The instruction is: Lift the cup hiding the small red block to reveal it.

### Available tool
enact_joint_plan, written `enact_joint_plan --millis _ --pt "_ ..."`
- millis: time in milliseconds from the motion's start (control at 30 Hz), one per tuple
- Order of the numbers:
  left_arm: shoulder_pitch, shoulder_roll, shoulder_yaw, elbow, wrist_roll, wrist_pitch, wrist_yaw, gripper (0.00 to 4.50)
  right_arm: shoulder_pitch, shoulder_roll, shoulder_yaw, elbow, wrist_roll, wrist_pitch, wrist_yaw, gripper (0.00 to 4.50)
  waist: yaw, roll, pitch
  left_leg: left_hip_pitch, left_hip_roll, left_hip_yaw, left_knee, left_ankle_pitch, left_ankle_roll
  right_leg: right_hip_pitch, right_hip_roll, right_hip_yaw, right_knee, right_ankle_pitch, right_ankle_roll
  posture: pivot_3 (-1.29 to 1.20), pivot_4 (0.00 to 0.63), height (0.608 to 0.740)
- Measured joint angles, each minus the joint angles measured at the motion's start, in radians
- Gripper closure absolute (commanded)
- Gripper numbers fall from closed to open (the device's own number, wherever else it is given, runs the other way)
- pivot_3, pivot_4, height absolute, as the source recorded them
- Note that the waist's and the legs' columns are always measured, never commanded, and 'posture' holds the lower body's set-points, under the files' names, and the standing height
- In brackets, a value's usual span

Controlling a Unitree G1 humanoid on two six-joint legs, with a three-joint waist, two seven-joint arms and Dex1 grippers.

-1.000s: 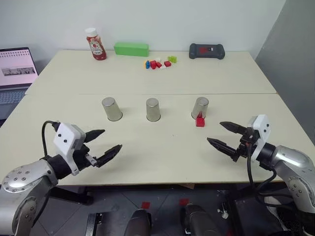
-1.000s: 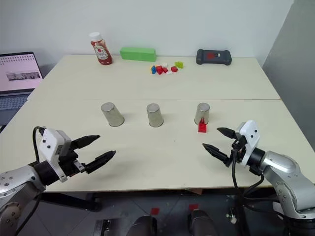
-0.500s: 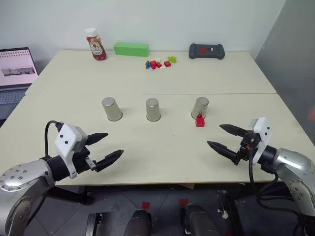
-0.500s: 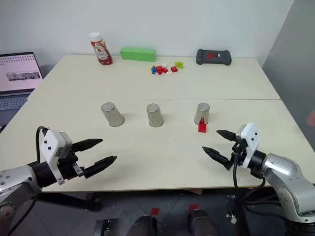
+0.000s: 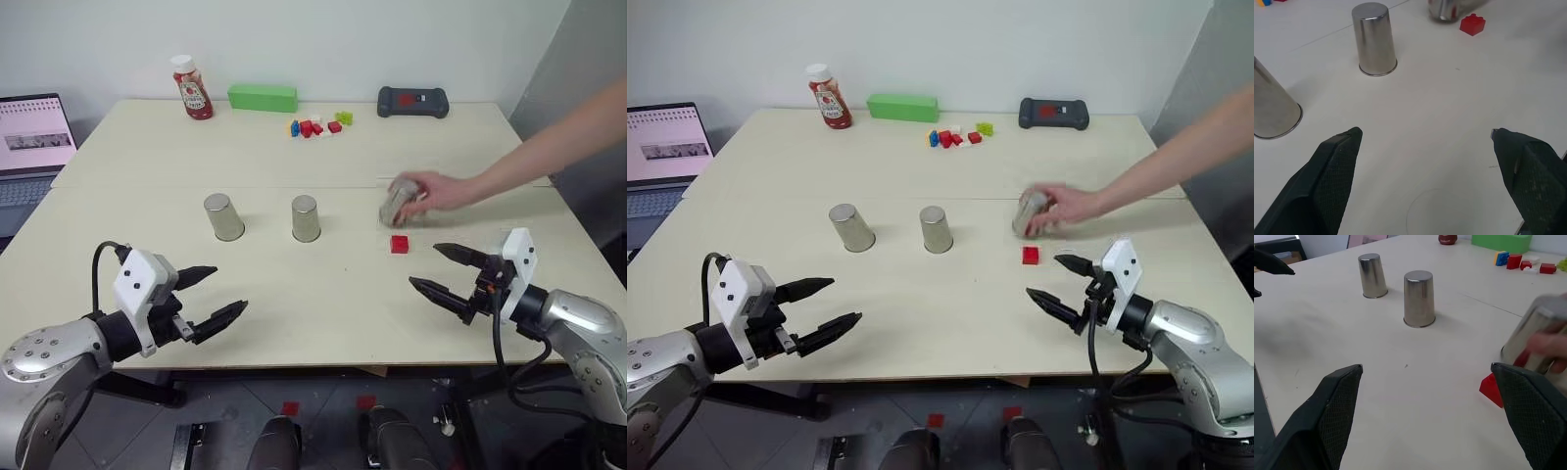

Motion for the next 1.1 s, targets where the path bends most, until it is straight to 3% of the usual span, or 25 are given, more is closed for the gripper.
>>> enact_joint_plan --millis 333,1100 --pt "-0.012 0.004 -0.011 0.005 0.001 0.000 -0.019 0.00 0.051 0.000 -0.003 -0.003 -0.001 -0.010 0.005 0.03 0.000 0.000 0.000 0.000 0.000 0.000 0.000 0.000 0.000 0.000 0.000 0.000 0.000 0.000 0.000 0.00 0.150 0.740" --pt "-0.030 0.006 -0.011 0.010 0.005 0.000 -0.014 0.00 0.008 0.002 0.029 -0.003 -0.010 -0.038 0.024 0.03 0.000 0.000 0.000 0.000 0.000 0.000 0.000 0.000 0.000 0.000 0.000 0.000 0.000 0.000 0.000 0.00 0.150 0.740"
